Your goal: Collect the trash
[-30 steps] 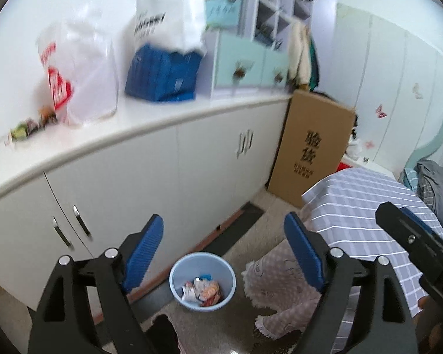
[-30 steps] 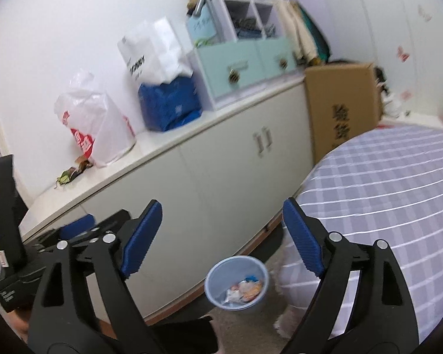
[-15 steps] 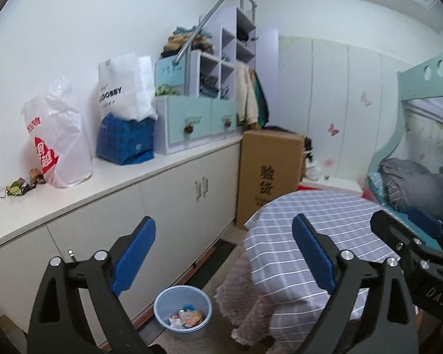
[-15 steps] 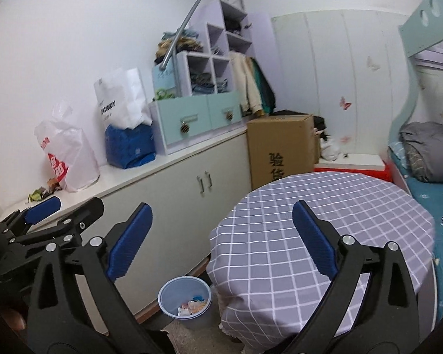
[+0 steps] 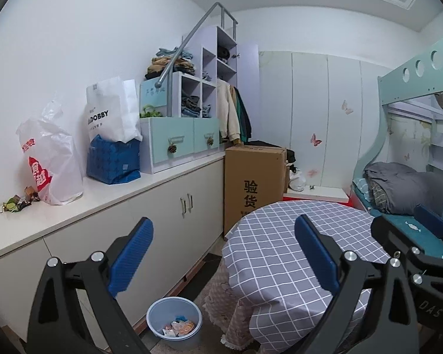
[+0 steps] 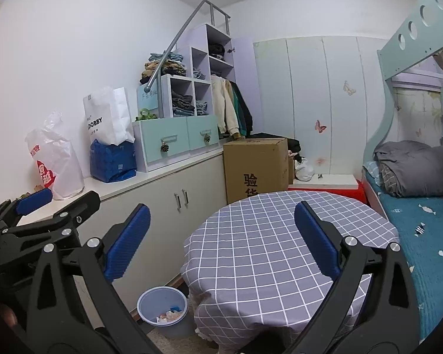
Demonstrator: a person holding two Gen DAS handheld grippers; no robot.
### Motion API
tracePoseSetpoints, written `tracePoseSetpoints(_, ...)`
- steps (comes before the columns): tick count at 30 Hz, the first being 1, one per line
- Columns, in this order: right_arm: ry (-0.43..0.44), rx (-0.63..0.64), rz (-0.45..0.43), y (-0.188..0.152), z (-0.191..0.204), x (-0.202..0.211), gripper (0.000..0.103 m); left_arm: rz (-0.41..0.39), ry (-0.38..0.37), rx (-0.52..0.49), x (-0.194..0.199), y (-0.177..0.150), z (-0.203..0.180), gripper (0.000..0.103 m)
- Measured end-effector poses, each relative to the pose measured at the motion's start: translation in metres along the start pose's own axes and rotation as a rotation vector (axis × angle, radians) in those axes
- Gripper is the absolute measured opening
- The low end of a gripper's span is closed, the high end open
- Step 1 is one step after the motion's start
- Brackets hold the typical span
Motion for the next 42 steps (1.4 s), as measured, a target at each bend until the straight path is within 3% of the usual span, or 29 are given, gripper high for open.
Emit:
tracePoseSetpoints(10, -0.018, 0.004, 0.003, -0.003, -0.006, 0.004, 0.096, -0.033, 0.007, -0.025, 0.006, -0.001, -0.010, 0.095)
tracePoseSetpoints(42, -0.010, -0.003, 0.016, -0.009, -0.013, 0.004, 0.096, -0.014, -0.012, -0.041, 0.001, -0.006, -0.014, 0.095)
Point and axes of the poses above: each gripper's, at about its wrist camera, not at the fingertips, and x roughly against the way its jaws point, z to its left, y to its top, the point moved 10 cm from there along -x, roughly the way its jaws point, and after that the axes turned 12 degrees about x, right-handed, at the moved point
